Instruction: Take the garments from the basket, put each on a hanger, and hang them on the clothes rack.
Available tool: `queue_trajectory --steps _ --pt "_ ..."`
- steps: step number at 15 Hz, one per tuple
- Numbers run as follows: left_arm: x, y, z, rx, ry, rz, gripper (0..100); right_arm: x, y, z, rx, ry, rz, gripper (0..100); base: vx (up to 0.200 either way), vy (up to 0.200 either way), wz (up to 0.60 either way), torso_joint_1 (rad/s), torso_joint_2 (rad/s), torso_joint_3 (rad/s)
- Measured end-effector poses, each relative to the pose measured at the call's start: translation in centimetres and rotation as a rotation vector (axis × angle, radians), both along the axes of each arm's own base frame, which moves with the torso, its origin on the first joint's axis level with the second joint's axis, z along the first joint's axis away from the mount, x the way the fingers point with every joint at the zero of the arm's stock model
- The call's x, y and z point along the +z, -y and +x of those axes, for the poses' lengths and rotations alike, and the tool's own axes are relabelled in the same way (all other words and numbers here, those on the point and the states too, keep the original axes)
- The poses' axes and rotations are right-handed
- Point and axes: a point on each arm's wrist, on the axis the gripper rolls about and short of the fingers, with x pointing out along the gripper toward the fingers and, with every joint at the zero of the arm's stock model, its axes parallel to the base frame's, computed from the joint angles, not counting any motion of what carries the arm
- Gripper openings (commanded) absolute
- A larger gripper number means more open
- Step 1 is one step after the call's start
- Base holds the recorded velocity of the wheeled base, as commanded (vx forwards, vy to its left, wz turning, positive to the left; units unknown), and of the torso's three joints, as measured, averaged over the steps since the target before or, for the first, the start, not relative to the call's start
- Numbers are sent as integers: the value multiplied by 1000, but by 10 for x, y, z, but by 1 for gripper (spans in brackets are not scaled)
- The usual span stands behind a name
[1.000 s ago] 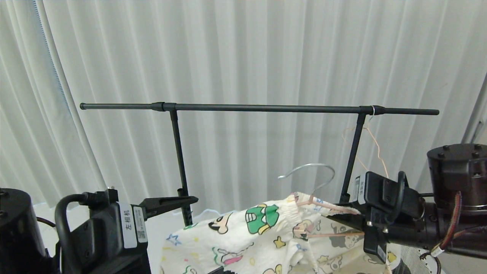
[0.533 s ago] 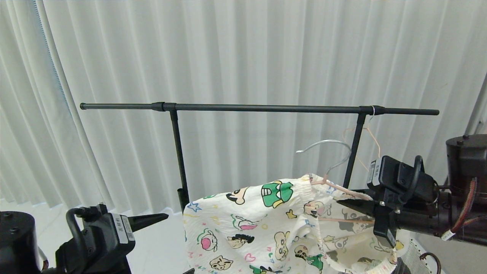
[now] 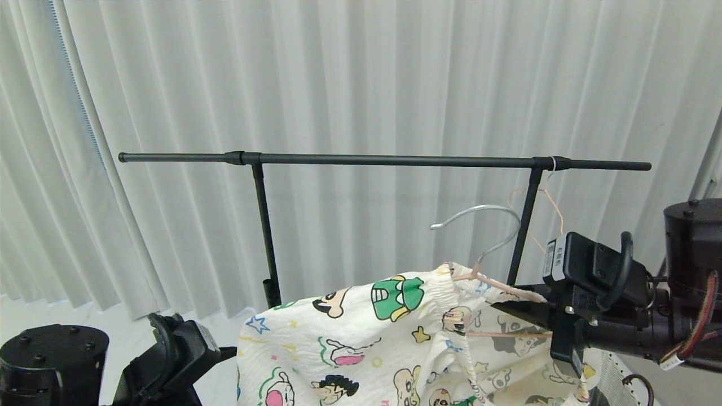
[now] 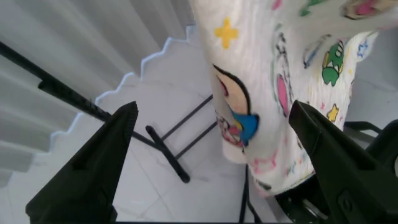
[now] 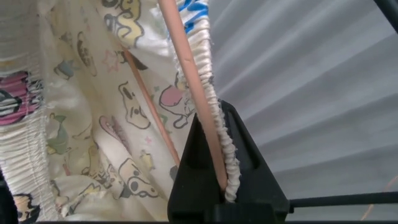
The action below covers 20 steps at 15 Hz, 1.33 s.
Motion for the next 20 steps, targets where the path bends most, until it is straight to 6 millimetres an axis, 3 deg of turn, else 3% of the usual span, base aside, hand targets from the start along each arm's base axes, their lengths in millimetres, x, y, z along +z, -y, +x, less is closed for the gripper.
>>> queue_trajectory --steps 1,7,10,15,20 --pt "-1 0 0 3 -5 1 0 1 -1 -2 7 1 2 0 0 0 0 0 0 0" --pt "3 -8 1 59 17 -14 0 -5 7 0 -112 -7 -61 0 0 0 0 0 0 0" --pt "10 -14 -3 139 9 -103 0 -10 14 2 -215 -21 -135 0 0 0 0 0 0 0" --pt "20 -13 -9 141 41 -163 0 -7 13 3 -231 -19 -147 0 0 0 0 0 0 0" --pt "53 28 -7 -73 127 -220 0 4 -2 15 -233 6 -126 0 0 0 0 0 0 0"
